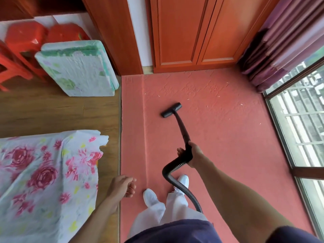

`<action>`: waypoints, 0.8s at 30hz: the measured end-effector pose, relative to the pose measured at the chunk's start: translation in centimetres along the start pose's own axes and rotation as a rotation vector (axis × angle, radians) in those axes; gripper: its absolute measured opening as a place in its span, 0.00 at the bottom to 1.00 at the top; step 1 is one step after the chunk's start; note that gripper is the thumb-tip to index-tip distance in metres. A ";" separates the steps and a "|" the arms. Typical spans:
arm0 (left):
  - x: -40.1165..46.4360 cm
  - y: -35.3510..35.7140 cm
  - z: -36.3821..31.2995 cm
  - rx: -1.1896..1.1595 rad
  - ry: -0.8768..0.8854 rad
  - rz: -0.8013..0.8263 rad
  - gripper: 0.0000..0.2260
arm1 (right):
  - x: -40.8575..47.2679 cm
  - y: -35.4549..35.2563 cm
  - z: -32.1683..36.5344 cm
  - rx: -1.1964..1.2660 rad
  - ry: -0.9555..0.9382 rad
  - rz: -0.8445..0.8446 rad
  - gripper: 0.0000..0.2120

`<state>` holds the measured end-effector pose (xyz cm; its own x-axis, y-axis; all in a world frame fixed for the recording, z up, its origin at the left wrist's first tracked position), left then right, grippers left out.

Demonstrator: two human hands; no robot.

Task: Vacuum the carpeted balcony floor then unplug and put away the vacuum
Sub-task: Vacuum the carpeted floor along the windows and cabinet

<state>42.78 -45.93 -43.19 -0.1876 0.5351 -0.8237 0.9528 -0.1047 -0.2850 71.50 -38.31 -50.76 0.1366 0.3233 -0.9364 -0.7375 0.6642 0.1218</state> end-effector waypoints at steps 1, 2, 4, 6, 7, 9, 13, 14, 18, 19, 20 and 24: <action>0.1 0.6 -0.1 -0.012 -0.011 -0.007 0.08 | -0.8 -0.5 -0.4 0.018 0.019 0.010 0.17; 0.2 1.2 -0.4 -0.023 -0.019 -0.009 0.08 | -1.5 -1.4 -1.3 0.029 0.039 0.013 0.15; 0.4 2.6 -1.3 -0.028 -0.025 0.001 0.07 | -4.1 -3.2 -2.7 0.004 0.086 0.034 0.12; 0.5 3.9 -2.4 -0.032 -0.022 0.024 0.07 | -7.1 -4.9 -3.5 -0.061 0.131 0.072 0.09; 0.5 4.5 -3.1 -0.031 -0.016 0.036 0.08 | -8.5 -5.9 -3.8 -0.088 0.161 0.095 0.08; 0.5 5.5 -4.4 -0.023 0.006 0.055 0.08 | -10.3 -7.4 -4.3 -0.057 0.231 0.132 0.06; 0.2 6.8 -6.7 -0.022 0.057 0.082 0.08 | -9.4 -7.3 -5.1 -0.026 0.196 0.025 0.04; 0.2 6.8 -7.0 -0.023 0.066 0.081 0.08 | -8.0 -7.0 -5.2 -0.044 0.163 -0.012 0.08; 0.1 6.1 -7.5 -0.012 0.080 0.066 0.08 | -4.0 -3.9 -4.1 0.035 0.168 -0.008 0.12; 0.2 5.8 -7.5 -0.004 0.080 0.064 0.08 | -3.3 -3.0 -3.4 0.046 0.148 -0.013 0.12; 0.2 5.4 -7.5 0.004 0.077 0.063 0.08 | -3.0 -2.3 -2.6 0.037 0.117 -0.043 0.12; 1.2 3.3 -7.5 0.042 0.072 0.098 0.09 | -2.2 -1.4 -1.7 -0.006 0.029 -0.148 0.12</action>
<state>47.44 -39.34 -41.48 -0.0748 0.5788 -0.8120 0.9546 -0.1939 -0.2261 71.12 -41.13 -49.42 0.2252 0.2028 -0.9530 -0.7147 0.6991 -0.0202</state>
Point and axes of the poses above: each hand's wrist, its own x-axis towards the middle knuckle, its own y-axis out of the palm, z = x × y, the point moved 1 cm from there along x, towards the middle knuckle
